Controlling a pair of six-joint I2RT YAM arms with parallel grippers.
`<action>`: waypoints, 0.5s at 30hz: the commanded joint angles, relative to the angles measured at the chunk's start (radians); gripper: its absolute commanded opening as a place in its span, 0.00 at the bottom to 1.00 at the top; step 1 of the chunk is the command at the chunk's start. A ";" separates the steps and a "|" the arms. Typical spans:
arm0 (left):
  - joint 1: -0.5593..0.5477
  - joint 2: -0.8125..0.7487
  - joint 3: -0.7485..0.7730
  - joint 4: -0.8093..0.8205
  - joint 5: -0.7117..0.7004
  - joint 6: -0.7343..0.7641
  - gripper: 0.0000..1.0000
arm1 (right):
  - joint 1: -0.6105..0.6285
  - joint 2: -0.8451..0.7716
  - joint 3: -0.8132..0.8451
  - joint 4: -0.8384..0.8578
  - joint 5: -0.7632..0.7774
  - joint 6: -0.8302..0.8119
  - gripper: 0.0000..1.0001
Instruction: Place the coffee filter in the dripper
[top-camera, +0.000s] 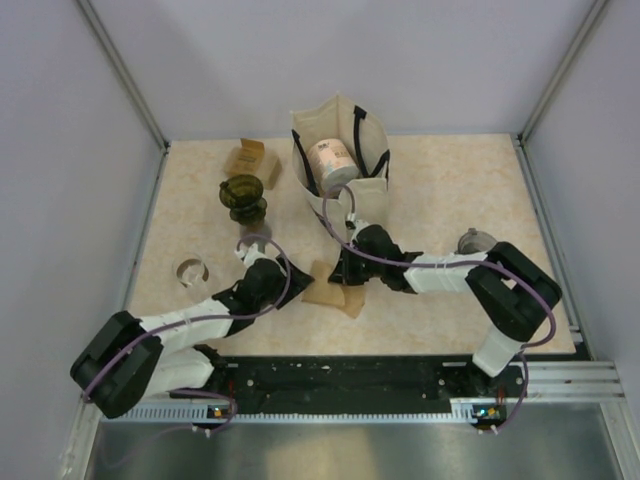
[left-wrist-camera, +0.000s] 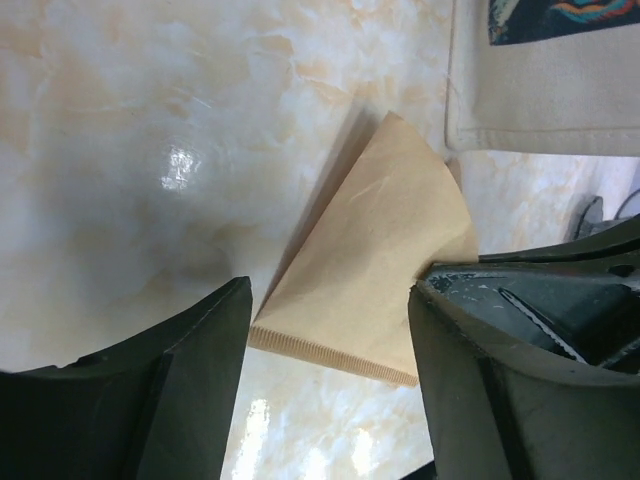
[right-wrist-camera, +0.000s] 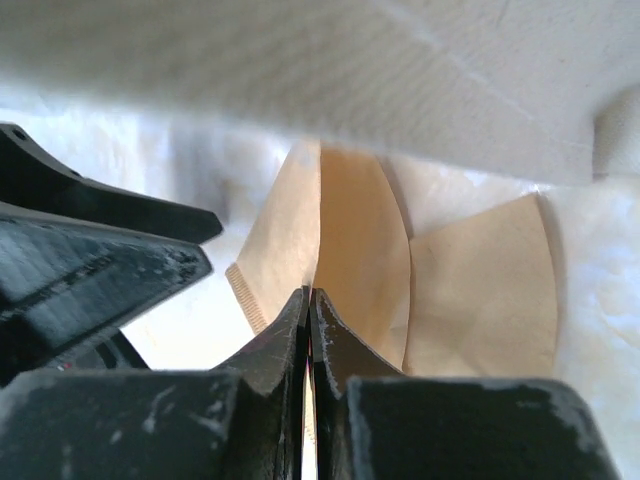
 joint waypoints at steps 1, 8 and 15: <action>-0.004 -0.109 0.041 -0.091 0.011 0.034 0.71 | 0.037 -0.132 0.030 -0.052 0.015 -0.212 0.00; -0.004 -0.365 0.141 -0.301 0.070 0.170 0.86 | 0.055 -0.435 -0.007 -0.301 -0.083 -0.798 0.00; -0.004 -0.459 0.300 -0.485 0.175 0.322 0.90 | 0.058 -0.700 -0.093 -0.425 -0.330 -1.201 0.00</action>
